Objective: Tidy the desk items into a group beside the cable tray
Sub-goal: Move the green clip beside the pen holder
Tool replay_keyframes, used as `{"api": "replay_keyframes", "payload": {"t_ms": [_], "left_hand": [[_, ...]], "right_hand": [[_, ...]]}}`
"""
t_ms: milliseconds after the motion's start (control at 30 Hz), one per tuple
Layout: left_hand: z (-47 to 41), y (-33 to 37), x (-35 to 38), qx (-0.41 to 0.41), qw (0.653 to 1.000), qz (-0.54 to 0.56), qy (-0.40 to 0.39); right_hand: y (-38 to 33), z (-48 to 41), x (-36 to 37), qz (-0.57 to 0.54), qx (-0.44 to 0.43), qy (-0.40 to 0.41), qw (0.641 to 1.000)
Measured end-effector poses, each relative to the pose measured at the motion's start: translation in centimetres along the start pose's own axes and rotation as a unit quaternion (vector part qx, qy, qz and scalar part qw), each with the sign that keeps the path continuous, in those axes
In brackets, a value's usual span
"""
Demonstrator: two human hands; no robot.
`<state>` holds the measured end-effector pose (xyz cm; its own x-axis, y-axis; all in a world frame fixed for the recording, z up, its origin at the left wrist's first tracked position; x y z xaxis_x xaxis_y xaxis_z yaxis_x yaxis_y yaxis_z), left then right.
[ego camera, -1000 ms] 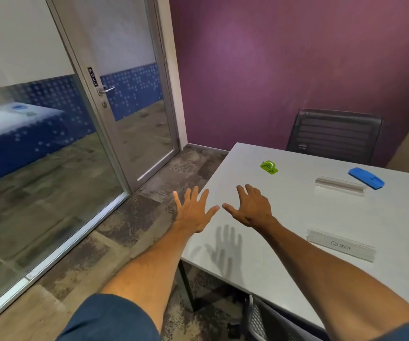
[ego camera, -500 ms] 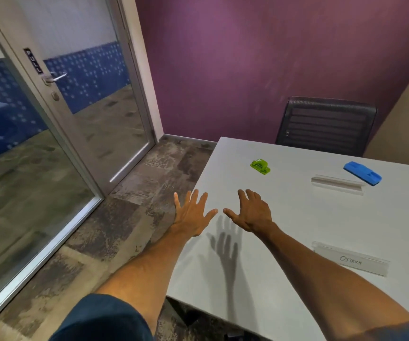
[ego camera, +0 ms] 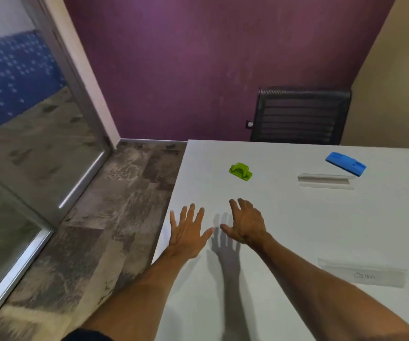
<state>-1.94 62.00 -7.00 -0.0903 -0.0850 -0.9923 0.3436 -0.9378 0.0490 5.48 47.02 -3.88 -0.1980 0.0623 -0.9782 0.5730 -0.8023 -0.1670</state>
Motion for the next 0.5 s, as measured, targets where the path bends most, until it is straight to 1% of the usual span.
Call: {"api": "replay_keyframes", "payload": {"t_ms": [133, 367, 500], "left_hand": [[-5.3, -0.1, 2.4, 0.013, 0.999, -0.007, -0.032], [-14.6, 0.8, 4.9, 0.052, 0.997, 0.027, -0.054], [-17.9, 1.3, 7.2, 0.061, 0.996, 0.038, -0.049]], "right_hand": [[1.5, -4.4, 1.6, -0.011, 0.037, 0.008, 0.999], [5.5, -11.0, 2.8, -0.024, 0.083, 0.033, 0.996], [6.8, -13.7, 3.4, -0.035, 0.105, 0.069, 0.991]]}}
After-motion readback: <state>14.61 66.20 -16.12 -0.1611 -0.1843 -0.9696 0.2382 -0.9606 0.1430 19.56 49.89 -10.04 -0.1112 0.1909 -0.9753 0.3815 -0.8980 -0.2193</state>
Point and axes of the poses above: each hand's wrist, its own z-axis away from the middle knuckle, its own x-axis out of the palm, y = z × x, the point moved 6 cm from there along -z, towards the middle knuckle, and after that the axes turned 8 degrees about -x, right-handed, at the moved point
